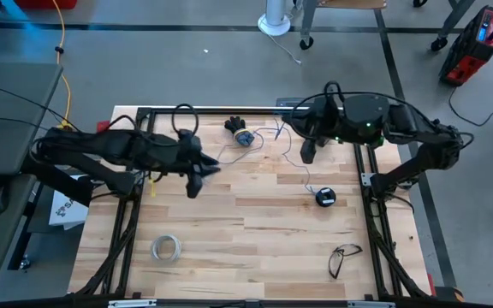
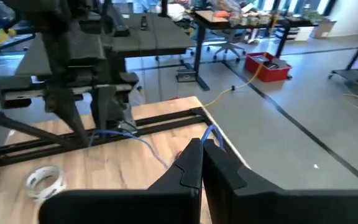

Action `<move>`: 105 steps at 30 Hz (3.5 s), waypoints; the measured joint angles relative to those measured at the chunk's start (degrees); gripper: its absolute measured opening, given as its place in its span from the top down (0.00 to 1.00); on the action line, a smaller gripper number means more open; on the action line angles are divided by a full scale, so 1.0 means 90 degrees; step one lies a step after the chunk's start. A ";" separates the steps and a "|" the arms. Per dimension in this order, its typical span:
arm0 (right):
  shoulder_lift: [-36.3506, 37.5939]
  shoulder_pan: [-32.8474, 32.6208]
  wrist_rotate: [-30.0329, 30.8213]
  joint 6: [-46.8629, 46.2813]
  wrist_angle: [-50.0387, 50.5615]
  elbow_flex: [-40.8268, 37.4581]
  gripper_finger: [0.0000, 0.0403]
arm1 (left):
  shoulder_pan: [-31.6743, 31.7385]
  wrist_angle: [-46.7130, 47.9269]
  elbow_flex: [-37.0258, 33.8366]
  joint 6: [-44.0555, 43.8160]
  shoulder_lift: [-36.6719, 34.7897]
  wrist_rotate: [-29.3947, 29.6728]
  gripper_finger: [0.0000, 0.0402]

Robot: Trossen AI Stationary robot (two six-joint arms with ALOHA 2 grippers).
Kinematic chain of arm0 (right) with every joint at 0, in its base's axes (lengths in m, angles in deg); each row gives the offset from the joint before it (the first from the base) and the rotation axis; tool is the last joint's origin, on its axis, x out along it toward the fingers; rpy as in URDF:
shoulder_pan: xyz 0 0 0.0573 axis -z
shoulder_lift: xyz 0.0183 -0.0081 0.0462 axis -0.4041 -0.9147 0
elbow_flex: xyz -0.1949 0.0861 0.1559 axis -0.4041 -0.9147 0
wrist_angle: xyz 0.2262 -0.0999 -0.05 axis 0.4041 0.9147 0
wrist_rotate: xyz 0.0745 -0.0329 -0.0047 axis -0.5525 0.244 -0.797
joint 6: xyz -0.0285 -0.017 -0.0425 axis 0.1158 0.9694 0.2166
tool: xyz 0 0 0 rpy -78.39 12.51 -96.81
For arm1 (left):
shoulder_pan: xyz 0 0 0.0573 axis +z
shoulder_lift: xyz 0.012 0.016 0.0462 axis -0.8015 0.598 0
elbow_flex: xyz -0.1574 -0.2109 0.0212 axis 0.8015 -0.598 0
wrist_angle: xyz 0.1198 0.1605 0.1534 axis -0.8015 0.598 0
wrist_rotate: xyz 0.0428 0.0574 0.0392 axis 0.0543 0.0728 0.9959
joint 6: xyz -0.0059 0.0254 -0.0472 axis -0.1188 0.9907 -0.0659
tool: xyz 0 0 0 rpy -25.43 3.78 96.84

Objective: Coil cords
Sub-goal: Uncoil the blue wire from the black spool

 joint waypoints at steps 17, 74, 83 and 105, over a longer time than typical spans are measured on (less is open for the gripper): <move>-0.0130 0.0044 -0.0865 -0.1765 -0.1075 -0.0002 1.00 | 0.0078 0.0098 0.0464 0.0964 0.0118 -0.0334 0.36; -0.1601 0.0240 0.0891 -0.1917 -0.2478 -0.0002 1.00 | -0.0053 -0.0311 0.1168 0.0425 0.2513 0.3521 0.37; -0.1601 0.0240 0.0714 -0.1683 -0.2457 -0.0002 1.00 | 0.0117 -0.0330 0.1168 0.0080 0.2572 0.3976 0.37; -0.1485 0.0299 0.0566 -0.1148 -0.2471 -0.0002 1.00 | 0.0328 -0.0454 0.1168 -0.0018 0.2669 0.4195 0.98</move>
